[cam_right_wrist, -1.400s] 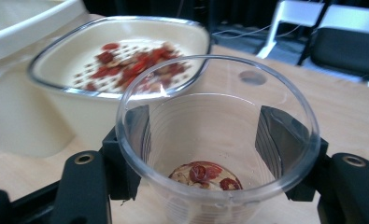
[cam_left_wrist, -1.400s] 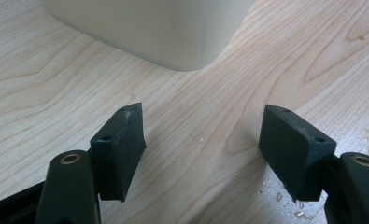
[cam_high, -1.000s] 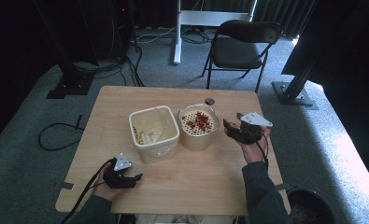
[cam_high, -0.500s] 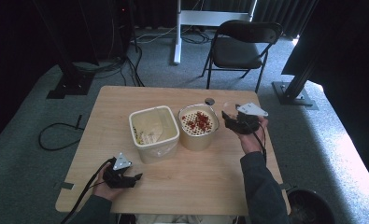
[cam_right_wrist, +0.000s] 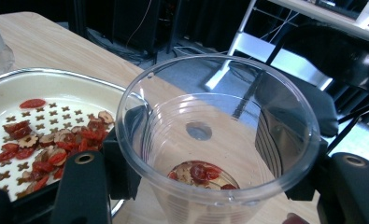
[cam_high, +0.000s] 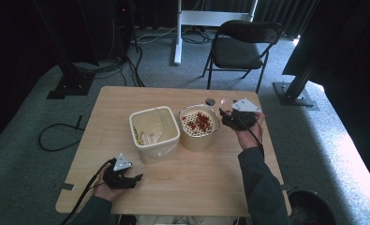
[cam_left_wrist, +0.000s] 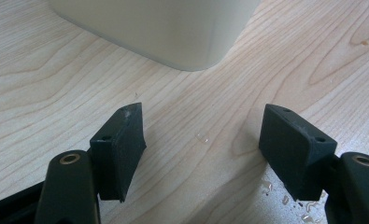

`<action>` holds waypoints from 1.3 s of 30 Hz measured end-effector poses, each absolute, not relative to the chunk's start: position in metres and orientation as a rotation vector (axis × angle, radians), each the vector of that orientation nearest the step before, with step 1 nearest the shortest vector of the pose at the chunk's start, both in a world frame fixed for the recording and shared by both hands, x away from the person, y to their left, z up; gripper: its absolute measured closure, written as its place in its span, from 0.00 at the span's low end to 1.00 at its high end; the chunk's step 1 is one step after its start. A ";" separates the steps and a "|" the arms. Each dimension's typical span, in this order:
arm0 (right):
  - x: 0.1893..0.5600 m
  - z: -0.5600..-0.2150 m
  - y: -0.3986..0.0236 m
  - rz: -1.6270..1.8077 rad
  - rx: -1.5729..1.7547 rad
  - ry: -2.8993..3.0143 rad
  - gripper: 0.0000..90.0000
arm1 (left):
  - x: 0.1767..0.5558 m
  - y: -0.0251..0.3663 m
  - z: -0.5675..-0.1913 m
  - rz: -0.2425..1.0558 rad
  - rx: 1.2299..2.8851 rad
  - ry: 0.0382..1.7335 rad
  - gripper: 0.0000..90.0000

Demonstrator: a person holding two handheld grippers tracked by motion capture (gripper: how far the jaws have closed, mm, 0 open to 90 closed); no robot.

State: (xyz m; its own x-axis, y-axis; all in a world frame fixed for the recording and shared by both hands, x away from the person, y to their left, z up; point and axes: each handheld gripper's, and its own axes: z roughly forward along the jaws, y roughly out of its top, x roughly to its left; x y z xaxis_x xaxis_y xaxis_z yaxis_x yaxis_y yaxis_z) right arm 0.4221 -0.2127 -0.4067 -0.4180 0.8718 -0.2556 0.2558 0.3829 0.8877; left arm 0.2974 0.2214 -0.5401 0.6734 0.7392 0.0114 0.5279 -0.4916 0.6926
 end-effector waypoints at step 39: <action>0.420 -0.396 -0.160 0.530 0.574 1.933 0.39 | 0.298 0.222 -0.541 0.409 2.208 0.967 0.35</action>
